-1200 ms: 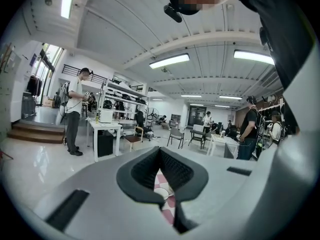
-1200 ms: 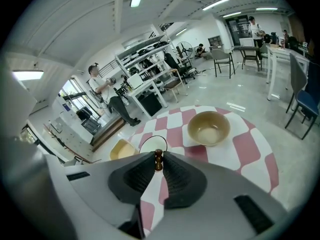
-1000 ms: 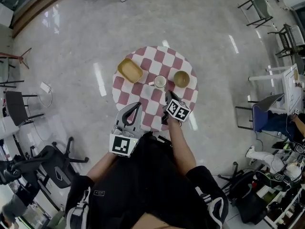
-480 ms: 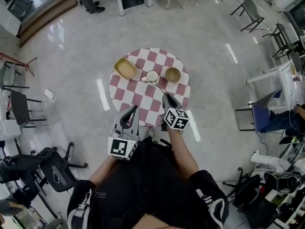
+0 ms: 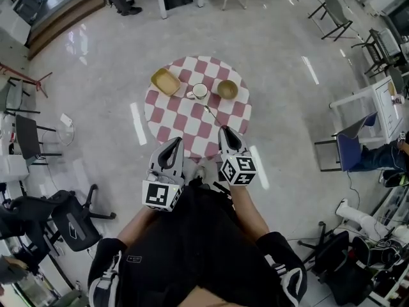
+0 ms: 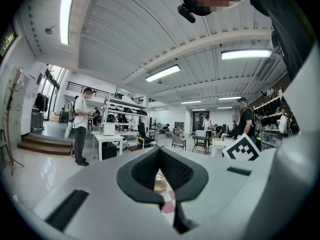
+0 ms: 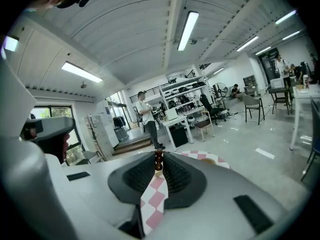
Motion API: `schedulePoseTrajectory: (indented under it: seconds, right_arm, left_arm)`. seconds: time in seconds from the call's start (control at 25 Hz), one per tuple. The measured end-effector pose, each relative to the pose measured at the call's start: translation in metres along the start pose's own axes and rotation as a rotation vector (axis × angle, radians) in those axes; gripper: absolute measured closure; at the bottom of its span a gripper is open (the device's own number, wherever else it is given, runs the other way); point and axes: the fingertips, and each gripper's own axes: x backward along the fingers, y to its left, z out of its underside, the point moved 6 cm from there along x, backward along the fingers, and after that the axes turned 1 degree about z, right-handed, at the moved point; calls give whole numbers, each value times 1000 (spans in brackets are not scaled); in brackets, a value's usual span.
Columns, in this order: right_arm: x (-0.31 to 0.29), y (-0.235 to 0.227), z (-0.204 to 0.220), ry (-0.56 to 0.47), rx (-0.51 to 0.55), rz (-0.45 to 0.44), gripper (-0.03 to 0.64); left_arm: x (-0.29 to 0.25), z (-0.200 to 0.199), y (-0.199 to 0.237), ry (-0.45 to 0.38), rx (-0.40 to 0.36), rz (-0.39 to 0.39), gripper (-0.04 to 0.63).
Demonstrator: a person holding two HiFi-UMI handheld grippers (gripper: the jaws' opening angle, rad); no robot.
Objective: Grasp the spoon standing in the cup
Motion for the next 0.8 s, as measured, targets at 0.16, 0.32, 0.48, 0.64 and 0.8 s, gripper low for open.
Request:
schedulePoseTrajectory:
  seconds: [0.16,0.32,0.48,0.64,0.8]
  right_arm:
    - [17,13,-7,-27,18,3,552]
    - [28,28,-14,-39,28,19,552]
    - [32,46,-19,-48,27,28,552]
    - [31,61,-18,-37,34,28,552]
    - [31,73,-13,-37,35,33,552]
  left_arm:
    - [4,1,0,-5,-16,19,588]
    - [3,-2,4,6,-4,46,588]
    - [6,-3,8,29,-4,77,587]
    - [5,1,20,51,16,92,588]
    - [5,7,29,52,31,98,588]
